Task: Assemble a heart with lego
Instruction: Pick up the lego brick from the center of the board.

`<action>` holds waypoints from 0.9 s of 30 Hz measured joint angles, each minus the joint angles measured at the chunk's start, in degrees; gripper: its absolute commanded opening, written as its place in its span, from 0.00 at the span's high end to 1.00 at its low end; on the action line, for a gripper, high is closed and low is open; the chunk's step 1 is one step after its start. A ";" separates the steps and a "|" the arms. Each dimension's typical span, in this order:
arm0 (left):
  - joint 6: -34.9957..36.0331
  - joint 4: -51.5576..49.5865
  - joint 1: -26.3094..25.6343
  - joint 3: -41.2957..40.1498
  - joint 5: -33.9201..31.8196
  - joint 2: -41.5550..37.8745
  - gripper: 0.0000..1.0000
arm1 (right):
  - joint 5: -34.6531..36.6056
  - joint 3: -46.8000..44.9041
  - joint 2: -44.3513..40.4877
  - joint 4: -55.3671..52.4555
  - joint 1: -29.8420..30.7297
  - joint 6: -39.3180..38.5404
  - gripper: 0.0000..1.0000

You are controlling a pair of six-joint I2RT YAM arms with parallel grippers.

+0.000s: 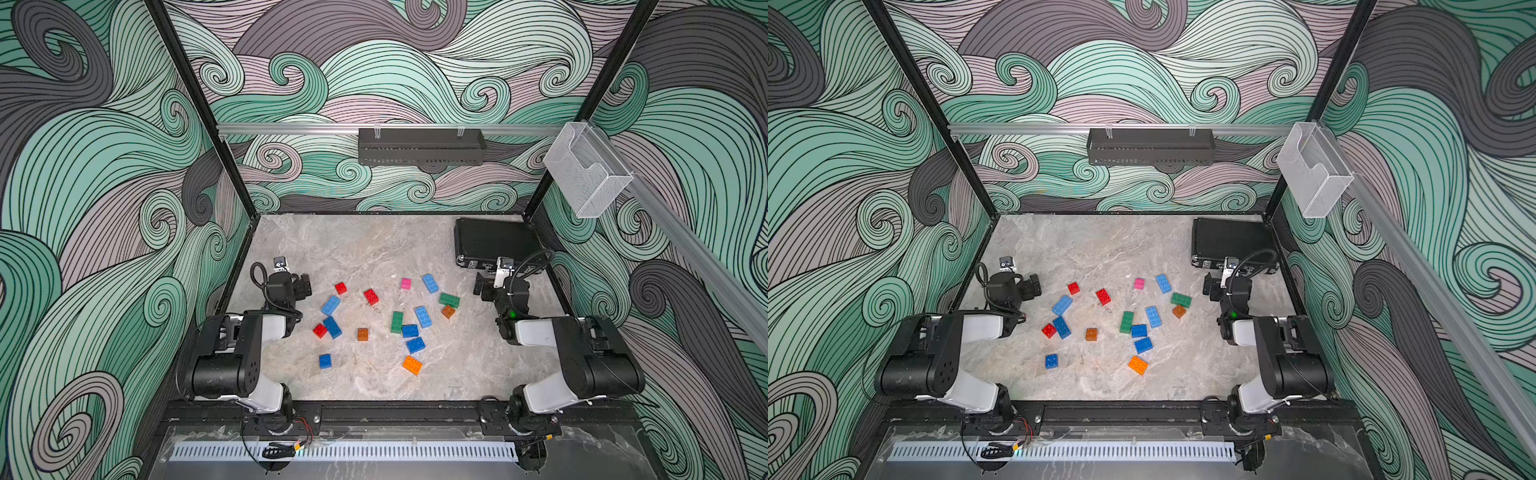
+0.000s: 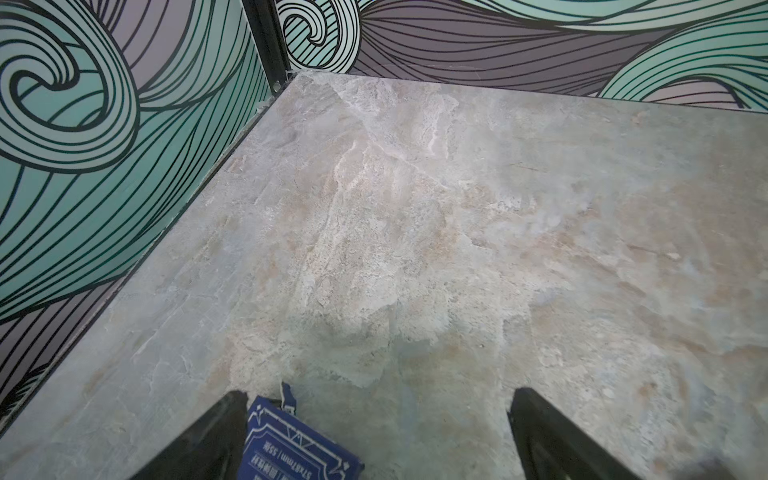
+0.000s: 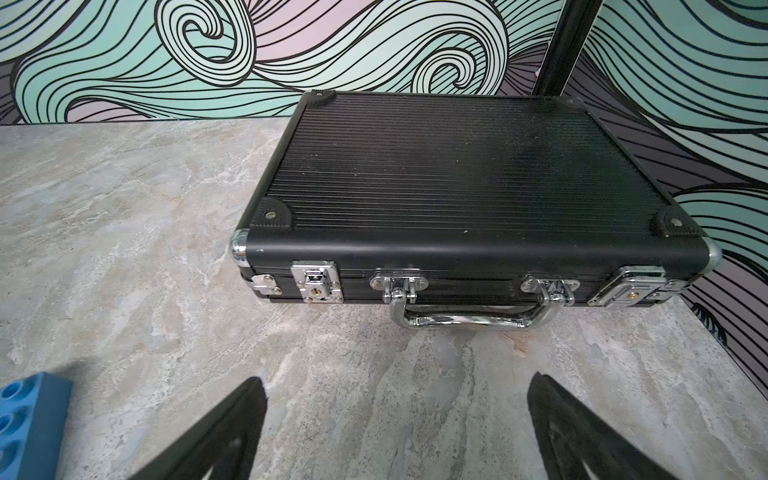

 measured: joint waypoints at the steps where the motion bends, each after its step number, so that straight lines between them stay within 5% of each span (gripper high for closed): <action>1: -0.02 0.00 0.00 0.00 0.02 0.00 0.01 | 0.00 0.00 0.00 0.00 0.00 0.00 0.01; 27: 0.04 -0.68 0.00 0.39 -0.02 0.00 0.01 | 0.07 0.11 -0.15 -0.50 0.00 0.00 0.01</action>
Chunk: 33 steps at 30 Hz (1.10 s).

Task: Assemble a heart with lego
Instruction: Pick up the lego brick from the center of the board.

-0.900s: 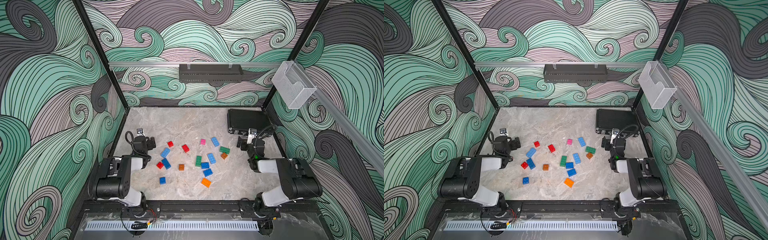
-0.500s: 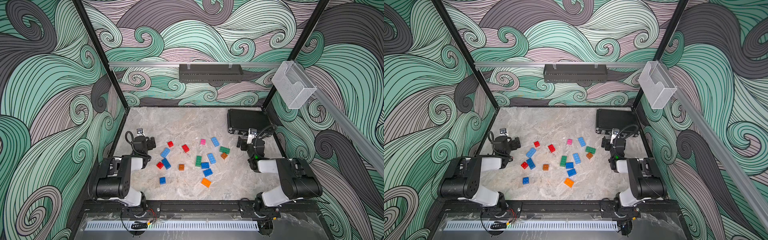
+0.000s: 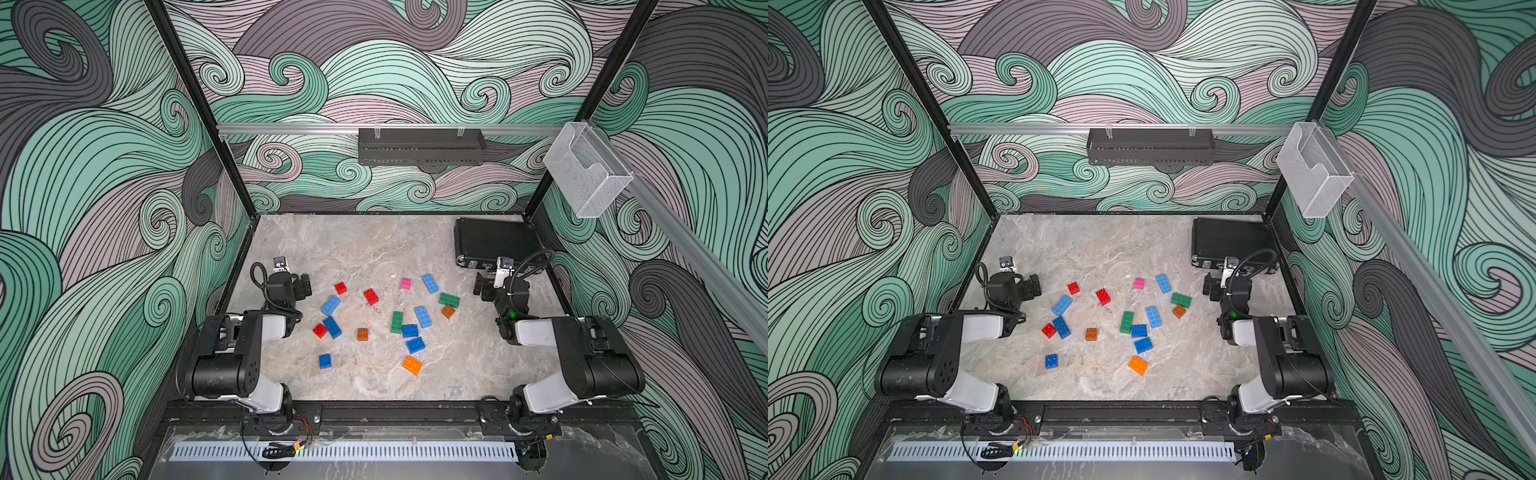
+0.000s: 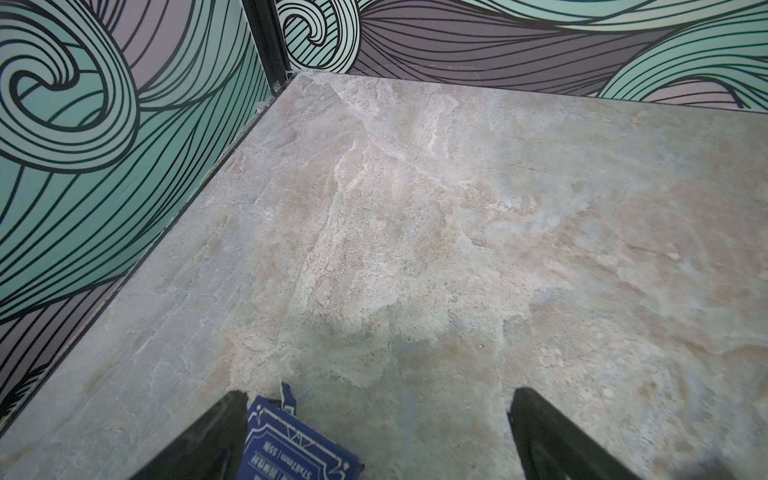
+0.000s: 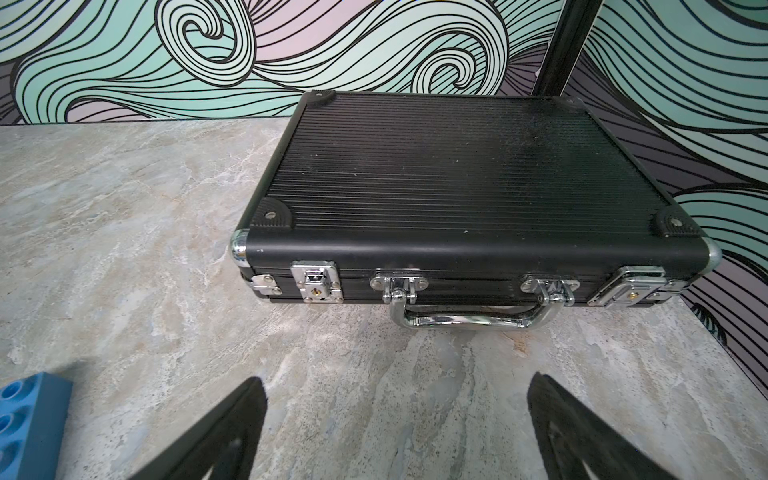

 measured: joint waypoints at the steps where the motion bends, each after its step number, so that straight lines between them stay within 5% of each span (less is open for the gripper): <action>1: 0.02 -1.81 0.00 0.98 -0.11 0.00 0.01 | -0.02 0.33 -0.52 -1.36 0.02 0.00 0.01; 10: -3.19 -24.37 0.00 15.78 0.24 -7.96 0.02 | -3.43 10.40 -15.02 -20.52 1.62 1.77 0.01; 20: -17.07 -51.91 -1.55 25.22 4.15 -14.51 0.15 | -13.40 20.26 -15.56 -44.35 11.19 11.82 0.05; 27: -26.99 -66.64 -4.59 19.15 8.98 -22.23 0.24 | -18.23 20.37 -14.95 -55.65 19.71 16.20 0.09; 33: -31.17 -74.01 -12.55 12.72 10.86 -25.44 0.29 | -19.19 20.37 -14.91 -61.77 28.28 17.59 0.12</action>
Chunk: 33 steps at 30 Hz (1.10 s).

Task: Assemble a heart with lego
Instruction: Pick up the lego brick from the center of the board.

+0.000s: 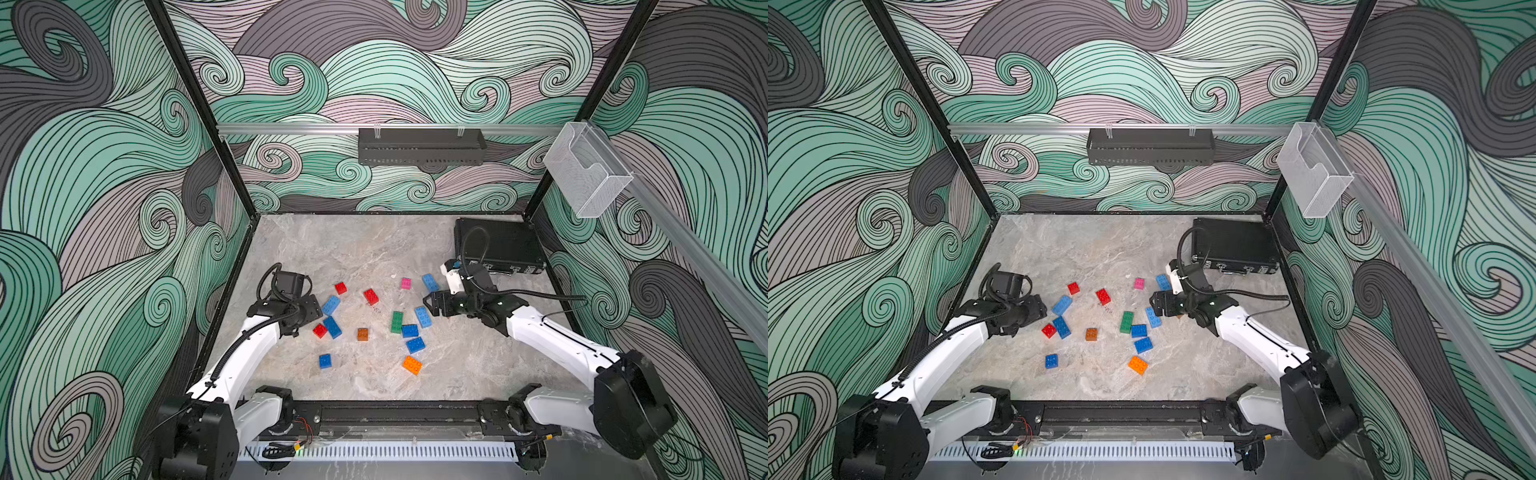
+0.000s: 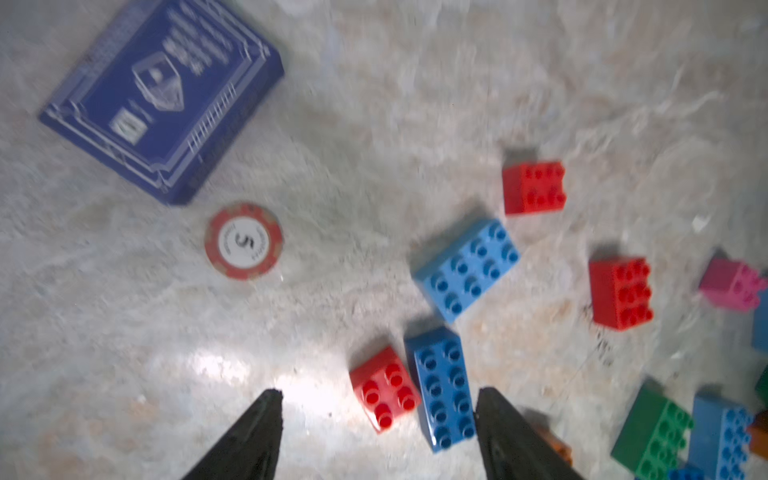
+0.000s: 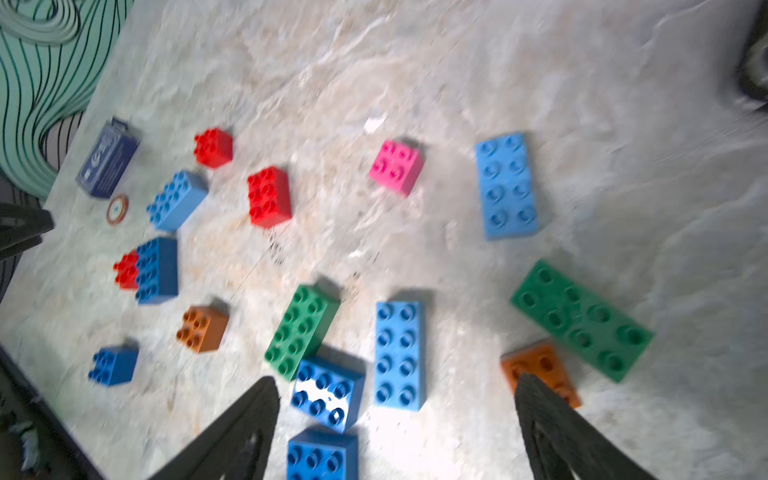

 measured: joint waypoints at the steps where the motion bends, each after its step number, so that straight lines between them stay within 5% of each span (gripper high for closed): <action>1: -0.42 -0.57 -1.20 -0.50 0.13 -0.24 0.30 | -0.04 0.02 0.04 -0.87 1.29 0.24 0.12; 13: -1.51 -2.29 -6.95 -1.55 -0.98 5.68 0.39 | 1.07 2.99 6.08 -5.14 10.45 2.01 0.15; 33: 0.61 -2.45 -8.52 5.75 -4.52 23.32 0.34 | 2.80 4.72 8.52 -5.05 11.61 2.64 0.14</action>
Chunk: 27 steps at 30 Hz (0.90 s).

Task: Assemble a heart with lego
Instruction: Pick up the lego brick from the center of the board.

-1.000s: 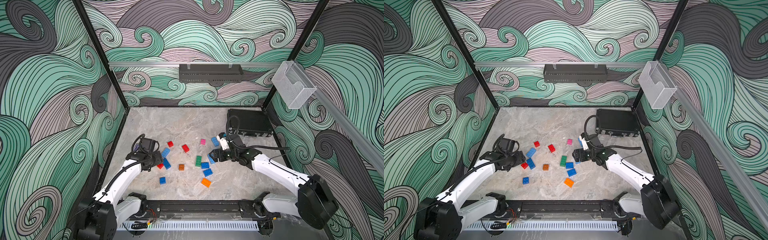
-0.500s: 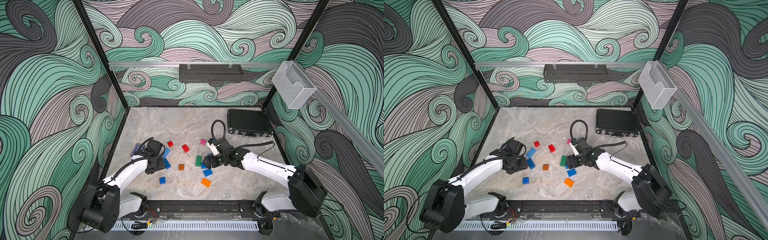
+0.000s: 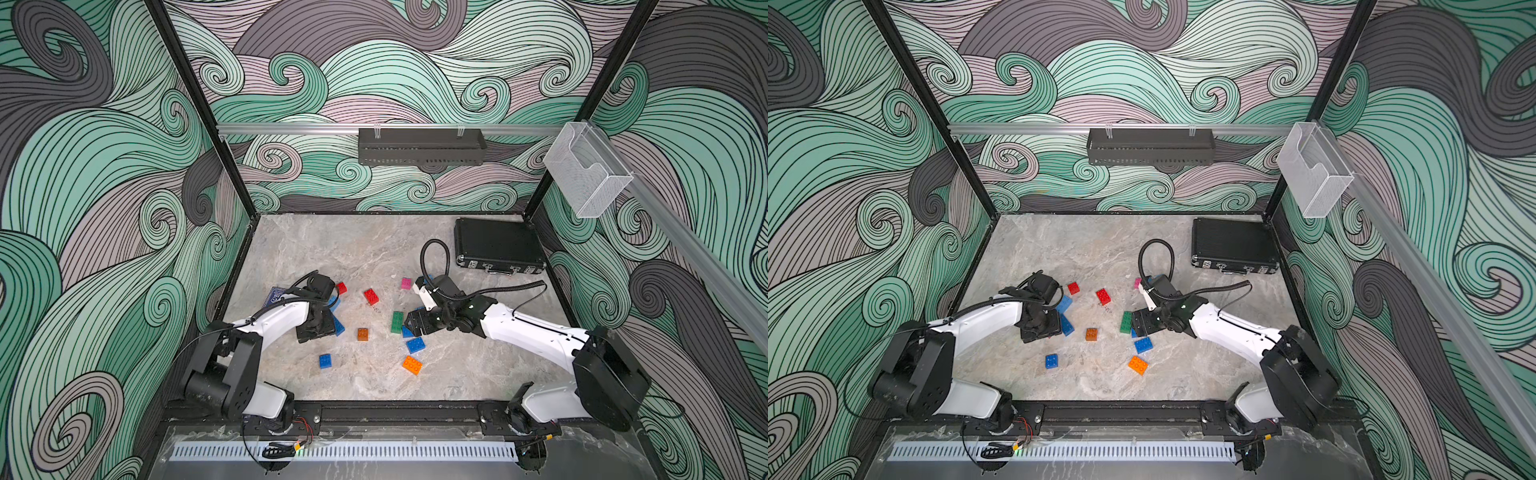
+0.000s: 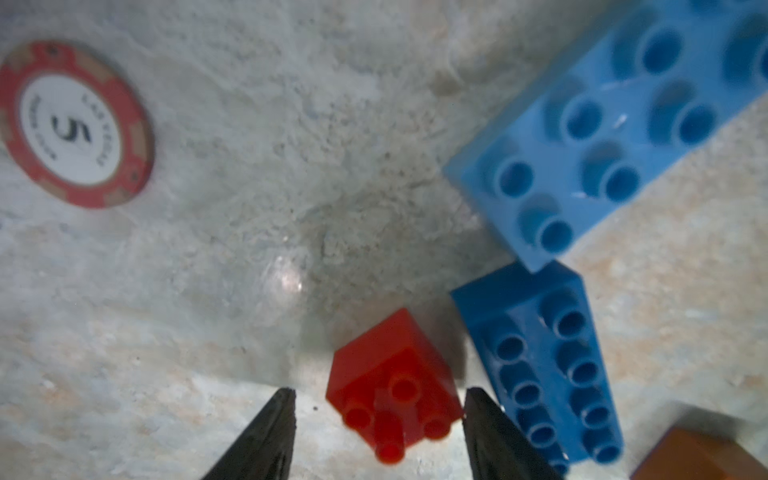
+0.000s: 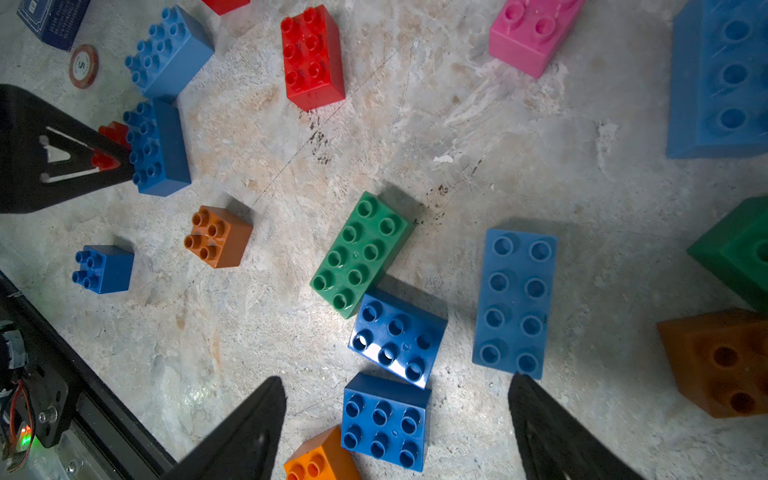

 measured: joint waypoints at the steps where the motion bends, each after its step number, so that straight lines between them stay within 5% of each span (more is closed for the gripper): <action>1: 0.35 0.02 0.00 0.90 -0.63 1.29 0.35 | 0.09 0.07 0.00 0.00 0.00 0.00 0.14; 13: 2.38 -0.57 -0.02 4.55 -3.48 5.62 0.61 | 1.07 0.07 0.13 0.02 0.00 -0.20 0.14; 17: 2.08 -0.52 -0.24 2.82 -2.89 4.15 0.61 | 1.27 0.07 0.22 0.02 0.00 -0.20 0.14; 27: -0.87 -2.21 -0.74 -0.13 -1.29 0.83 0.40 | 1.18 0.07 0.52 0.13 0.00 -0.22 0.12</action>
